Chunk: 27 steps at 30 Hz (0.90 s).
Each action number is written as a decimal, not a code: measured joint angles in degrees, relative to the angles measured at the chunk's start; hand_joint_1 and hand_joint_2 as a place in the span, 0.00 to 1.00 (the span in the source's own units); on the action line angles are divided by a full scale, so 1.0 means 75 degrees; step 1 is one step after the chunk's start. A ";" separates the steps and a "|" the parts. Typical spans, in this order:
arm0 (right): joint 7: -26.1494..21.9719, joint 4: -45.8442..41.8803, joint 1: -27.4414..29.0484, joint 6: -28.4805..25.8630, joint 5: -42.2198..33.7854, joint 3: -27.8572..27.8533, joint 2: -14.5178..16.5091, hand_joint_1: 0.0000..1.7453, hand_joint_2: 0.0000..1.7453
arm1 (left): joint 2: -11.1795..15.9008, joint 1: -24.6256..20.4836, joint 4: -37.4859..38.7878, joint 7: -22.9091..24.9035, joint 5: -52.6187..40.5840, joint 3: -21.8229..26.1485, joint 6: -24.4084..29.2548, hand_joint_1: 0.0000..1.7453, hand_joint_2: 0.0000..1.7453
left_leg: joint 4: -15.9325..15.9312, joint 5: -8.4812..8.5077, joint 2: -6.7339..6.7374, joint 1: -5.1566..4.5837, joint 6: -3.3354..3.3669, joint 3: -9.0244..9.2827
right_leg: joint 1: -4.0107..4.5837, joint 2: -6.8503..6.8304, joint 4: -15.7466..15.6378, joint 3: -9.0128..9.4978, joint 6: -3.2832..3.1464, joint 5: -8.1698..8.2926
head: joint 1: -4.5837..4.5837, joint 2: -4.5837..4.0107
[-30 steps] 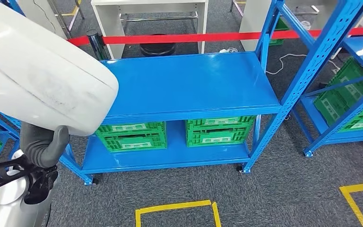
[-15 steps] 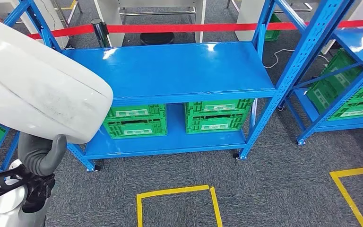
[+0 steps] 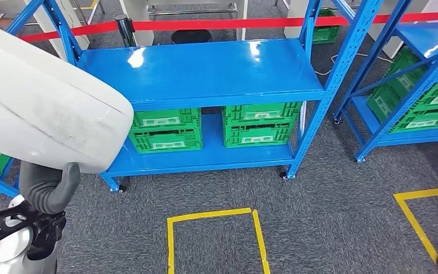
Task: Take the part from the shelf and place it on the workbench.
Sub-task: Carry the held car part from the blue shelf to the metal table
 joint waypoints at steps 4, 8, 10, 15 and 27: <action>-0.0015 0.0001 0.0024 0.0077 0.0058 0.0001 -0.0001 0.00 0.00 | -0.0006 0.0042 -0.0049 0.0019 -0.0037 0.0022 0.0001 1.00 1.00 | -0.0384 0.0030 0.0031 -0.0066 0.0324 0.0004 | -0.0047 0.0007 -0.0016 -0.0089 0.0210 0.0125 | -0.0010 0.0000; -0.0047 0.0003 0.0038 0.0070 0.0126 0.0009 0.0018 0.00 0.00 | 0.0005 0.0054 -0.0052 0.0006 -0.0024 0.0118 0.0004 1.00 1.00 | -0.0372 0.0434 0.0062 -0.0082 0.0498 -0.0459 | -0.0065 0.0030 0.1515 -0.0533 0.0302 -0.1319 | -0.0002 0.0000; -0.0047 0.0003 0.0025 0.0068 0.0154 0.0016 0.0019 0.00 0.00 | 0.0009 0.0087 -0.0056 0.0021 0.0019 0.0170 0.0024 1.00 1.00 | -0.0317 0.0632 0.0060 -0.0109 0.0501 -0.0739 | -0.0045 0.0043 0.2241 -0.0542 0.0285 -0.1455 | -0.0003 0.0000; -0.0031 0.0001 -0.0004 0.0094 0.0192 0.0020 0.0015 0.00 0.00 | 0.0047 0.0217 -0.0281 0.0038 -0.0001 0.0273 0.0169 1.00 1.00 | -0.0079 0.0961 0.0072 -0.0133 0.0392 -0.1300 | 0.0072 0.0062 0.0411 0.1145 0.0076 -0.1147 | -0.0006 0.0000; 0.0082 0.0003 -0.0037 0.0097 0.0275 0.0047 0.0039 0.00 0.00 | 0.0284 0.0442 -0.0454 0.0056 0.0078 0.0434 0.0224 1.00 1.00 | 0.1827 -0.0052 0.0026 0.0001 -0.0051 -0.1401 | 0.0035 -0.0029 -0.0055 0.0356 -0.0196 -0.0387 | -0.0018 0.0000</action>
